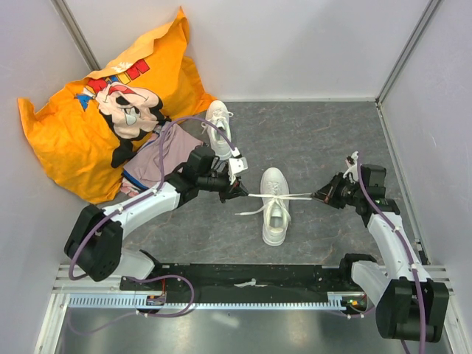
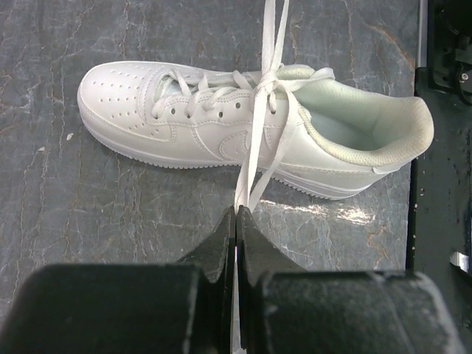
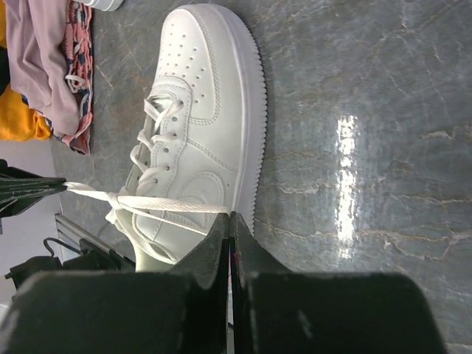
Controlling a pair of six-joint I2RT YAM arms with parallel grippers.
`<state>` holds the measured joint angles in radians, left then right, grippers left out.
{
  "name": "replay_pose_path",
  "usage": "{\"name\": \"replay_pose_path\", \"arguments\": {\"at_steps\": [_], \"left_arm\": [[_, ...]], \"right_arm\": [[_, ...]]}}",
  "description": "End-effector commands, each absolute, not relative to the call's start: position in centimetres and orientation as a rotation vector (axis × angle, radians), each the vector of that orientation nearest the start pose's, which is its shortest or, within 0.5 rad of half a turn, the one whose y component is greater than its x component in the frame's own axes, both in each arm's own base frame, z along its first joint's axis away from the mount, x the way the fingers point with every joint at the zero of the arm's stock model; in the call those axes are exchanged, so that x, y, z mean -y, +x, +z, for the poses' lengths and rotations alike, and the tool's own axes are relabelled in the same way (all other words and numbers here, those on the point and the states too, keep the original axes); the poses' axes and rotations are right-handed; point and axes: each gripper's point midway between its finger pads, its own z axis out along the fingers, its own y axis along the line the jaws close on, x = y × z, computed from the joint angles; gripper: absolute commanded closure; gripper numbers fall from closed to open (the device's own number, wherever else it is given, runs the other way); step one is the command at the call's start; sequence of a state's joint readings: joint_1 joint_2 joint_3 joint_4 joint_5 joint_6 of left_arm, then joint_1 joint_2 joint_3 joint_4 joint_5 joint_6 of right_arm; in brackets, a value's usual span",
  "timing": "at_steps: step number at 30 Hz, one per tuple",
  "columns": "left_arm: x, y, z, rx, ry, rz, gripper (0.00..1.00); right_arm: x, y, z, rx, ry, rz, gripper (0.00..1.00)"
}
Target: Tie the shoes
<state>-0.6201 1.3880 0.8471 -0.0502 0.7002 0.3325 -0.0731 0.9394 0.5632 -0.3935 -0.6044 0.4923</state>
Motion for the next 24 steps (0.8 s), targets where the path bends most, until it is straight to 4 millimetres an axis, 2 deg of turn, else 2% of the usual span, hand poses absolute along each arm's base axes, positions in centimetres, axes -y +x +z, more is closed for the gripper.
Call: {"name": "replay_pose_path", "arguments": {"at_steps": [1, 8, 20, 24], "left_arm": [[29.1, 25.4, 13.7, -1.738, 1.27, -0.884, 0.98], [28.0, 26.1, 12.7, -1.776, 1.251, -0.862, 0.98], [28.2, 26.5, 12.7, -1.756, 1.279, -0.856, 0.98], [28.2, 26.5, 12.5, -1.76, 1.279, -0.858, 0.98]], "right_arm": [[-7.7, 24.8, 11.3, -2.327, 0.407, 0.793, 1.0], [-6.8, 24.8, 10.6, -2.344, 0.435, 0.748, 1.0], [-4.1, 25.1, 10.3, -2.34, 0.533, 0.591, 1.0], [-4.4, 24.9, 10.0, -2.349, 0.528, 0.616, 1.0]]}}
